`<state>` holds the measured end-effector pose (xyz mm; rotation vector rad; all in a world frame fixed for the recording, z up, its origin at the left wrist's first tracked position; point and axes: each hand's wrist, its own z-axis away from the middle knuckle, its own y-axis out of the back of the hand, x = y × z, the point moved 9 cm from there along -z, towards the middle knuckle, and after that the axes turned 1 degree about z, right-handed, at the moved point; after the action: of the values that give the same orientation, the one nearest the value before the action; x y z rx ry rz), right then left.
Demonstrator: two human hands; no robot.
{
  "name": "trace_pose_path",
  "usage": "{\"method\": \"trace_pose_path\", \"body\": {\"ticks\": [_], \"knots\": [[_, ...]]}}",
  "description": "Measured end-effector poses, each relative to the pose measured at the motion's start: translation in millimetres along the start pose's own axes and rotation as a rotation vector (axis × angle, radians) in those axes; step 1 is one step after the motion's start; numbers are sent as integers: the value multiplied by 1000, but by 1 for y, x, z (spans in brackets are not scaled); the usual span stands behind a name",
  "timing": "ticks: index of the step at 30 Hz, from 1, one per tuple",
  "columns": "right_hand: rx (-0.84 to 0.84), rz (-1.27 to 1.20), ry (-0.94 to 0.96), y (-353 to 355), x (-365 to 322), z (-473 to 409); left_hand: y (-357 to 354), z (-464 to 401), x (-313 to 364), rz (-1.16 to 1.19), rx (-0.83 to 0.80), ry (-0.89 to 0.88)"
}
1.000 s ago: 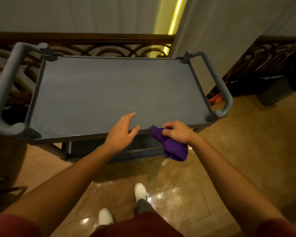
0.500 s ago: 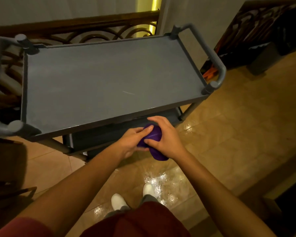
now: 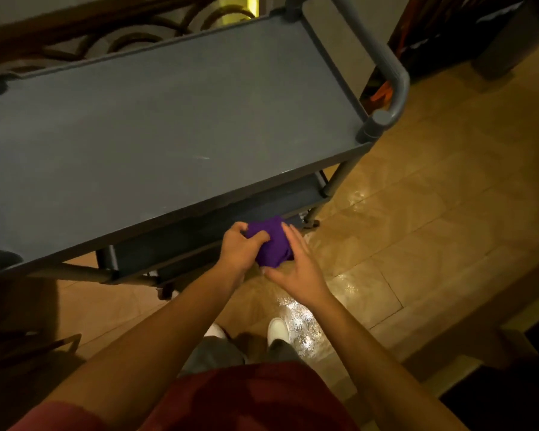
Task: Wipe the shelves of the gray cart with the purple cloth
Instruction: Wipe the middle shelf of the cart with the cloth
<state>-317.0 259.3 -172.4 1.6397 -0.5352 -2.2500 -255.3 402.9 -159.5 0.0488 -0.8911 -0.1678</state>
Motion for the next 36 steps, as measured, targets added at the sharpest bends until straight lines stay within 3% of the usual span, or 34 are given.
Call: {"method": "trace_pose_path", "body": {"ticks": [4, 7, 10, 15, 23, 28, 32, 36], "knots": [[56, 340, 119, -9, 32, -37, -22, -49, 0, -447, -73, -265], [46, 295, 159, -33, 64, -75, -31, -99, -7, -515, -74, -358], [80, 140, 222, -49, 89, -116, -34, -156, -25, -386, -91, -360], [241, -85, 336, -58, 106, -166, -23, -230, -53, 89, -65, -174], [369, -335, 444, -68, 117, -250, -17, -279, -27, 347, -213, -494], [409, -305, 544, -69, 112, -288, -5, -283, -21, 253, -218, -744], [317, -277, 576, -81, 99, -301, 14, -282, -18, 128, -32, -867], [164, -268, 567, -106, 84, -302, 32, -284, -29, 71, 129, -851]]}}
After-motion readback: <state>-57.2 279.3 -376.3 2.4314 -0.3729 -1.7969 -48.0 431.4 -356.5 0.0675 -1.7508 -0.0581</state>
